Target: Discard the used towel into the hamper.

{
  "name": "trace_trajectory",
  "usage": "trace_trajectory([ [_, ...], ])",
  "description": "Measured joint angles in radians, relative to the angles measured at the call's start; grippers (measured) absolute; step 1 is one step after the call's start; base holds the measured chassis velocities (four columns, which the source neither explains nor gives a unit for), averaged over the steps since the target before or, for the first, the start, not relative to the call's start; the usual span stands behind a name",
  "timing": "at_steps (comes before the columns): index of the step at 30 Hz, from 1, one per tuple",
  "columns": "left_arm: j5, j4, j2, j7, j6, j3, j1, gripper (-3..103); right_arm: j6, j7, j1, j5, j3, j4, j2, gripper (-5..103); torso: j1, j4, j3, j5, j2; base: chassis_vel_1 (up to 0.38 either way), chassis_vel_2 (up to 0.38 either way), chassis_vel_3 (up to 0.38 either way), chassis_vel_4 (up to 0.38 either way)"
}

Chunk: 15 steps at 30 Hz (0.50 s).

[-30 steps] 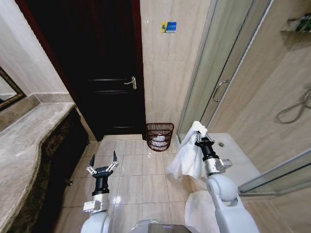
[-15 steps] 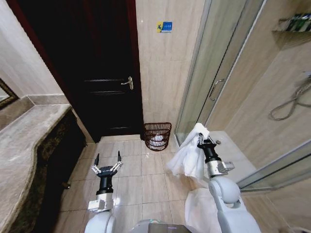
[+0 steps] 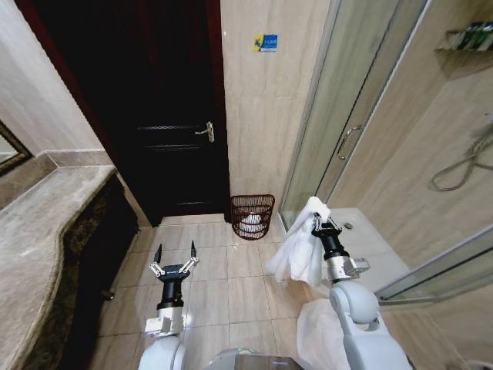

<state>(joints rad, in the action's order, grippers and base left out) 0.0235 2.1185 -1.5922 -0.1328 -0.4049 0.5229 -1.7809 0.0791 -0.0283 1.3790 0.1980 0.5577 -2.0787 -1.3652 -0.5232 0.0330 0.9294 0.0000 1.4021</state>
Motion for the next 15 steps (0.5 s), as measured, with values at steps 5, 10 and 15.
trace_trajectory([
  [5,0.007,0.000,0.001,-0.003,0.002,-0.009,-0.001,100,0.000,-0.007,0.002,-0.007,0.001,0.000,-0.004,4,0.000,0.0000,0.000,0.0000,0.000,0.006,0.005,-0.008,-0.012],
  [10,0.011,0.000,0.004,-0.003,0.002,-0.013,-0.002,100,0.002,-0.009,0.002,-0.018,-0.001,-0.002,-0.014,4,0.000,0.0001,0.000,0.0000,0.000,0.026,0.020,-0.016,-0.021],
  [15,0.019,0.004,0.004,-0.006,0.002,-0.012,-0.005,100,0.006,-0.009,0.007,-0.022,-0.002,-0.003,-0.019,4,0.000,0.0000,0.000,0.0000,0.000,0.061,0.080,-0.064,-0.056],
])
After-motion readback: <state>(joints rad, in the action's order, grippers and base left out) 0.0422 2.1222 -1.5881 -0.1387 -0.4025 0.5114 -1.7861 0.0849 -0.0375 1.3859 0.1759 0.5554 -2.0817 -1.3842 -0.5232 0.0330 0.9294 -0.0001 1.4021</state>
